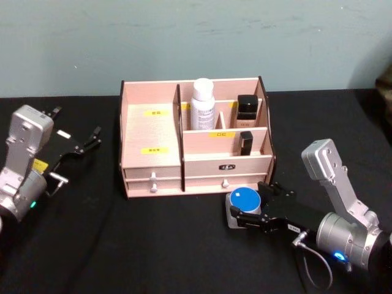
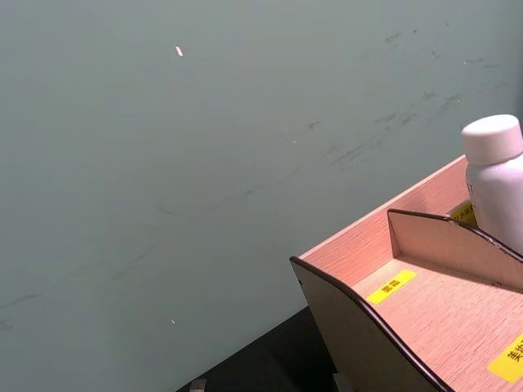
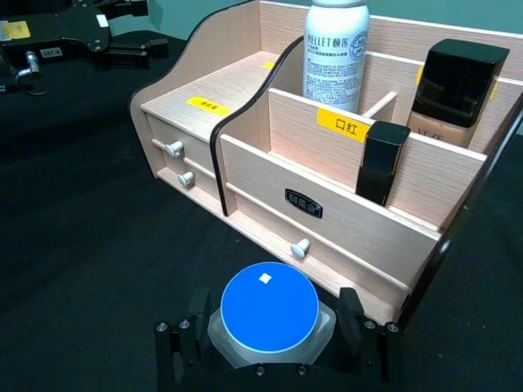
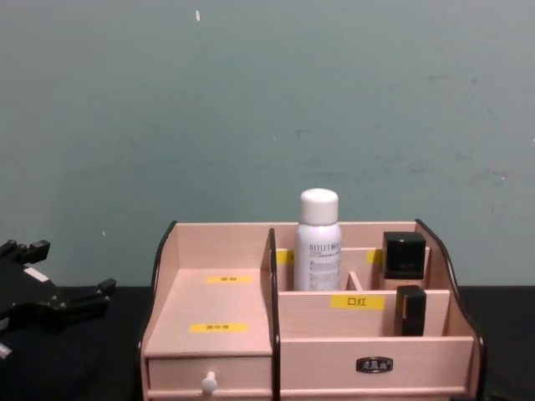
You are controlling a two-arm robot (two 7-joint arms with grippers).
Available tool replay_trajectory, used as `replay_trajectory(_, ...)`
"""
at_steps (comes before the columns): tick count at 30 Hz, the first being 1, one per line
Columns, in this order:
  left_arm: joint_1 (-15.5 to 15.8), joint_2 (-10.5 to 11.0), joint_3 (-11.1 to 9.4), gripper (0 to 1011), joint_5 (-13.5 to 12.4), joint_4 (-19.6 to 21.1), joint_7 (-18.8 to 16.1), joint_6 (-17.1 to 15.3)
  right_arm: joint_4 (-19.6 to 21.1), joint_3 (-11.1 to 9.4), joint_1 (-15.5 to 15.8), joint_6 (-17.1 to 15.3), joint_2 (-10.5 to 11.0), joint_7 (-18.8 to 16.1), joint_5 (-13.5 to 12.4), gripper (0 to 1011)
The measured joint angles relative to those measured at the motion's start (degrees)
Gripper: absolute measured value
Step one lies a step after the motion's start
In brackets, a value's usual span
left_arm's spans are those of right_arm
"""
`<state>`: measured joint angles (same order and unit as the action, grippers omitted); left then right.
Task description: Pick up the facial cleanser and watermelon frost from the table and place them into the tiered storage box.
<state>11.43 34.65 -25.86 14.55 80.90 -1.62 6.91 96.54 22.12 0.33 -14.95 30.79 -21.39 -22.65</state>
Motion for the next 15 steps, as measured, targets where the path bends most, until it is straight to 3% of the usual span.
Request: replay_trajectory(15, 0.0, 0.0, 0.0, 1001, 0.0, 0.0, 0.0, 0.0, -2.46, 0.85, -1.56, 0.31, -1.25, -1.06, 0.42, 1000)
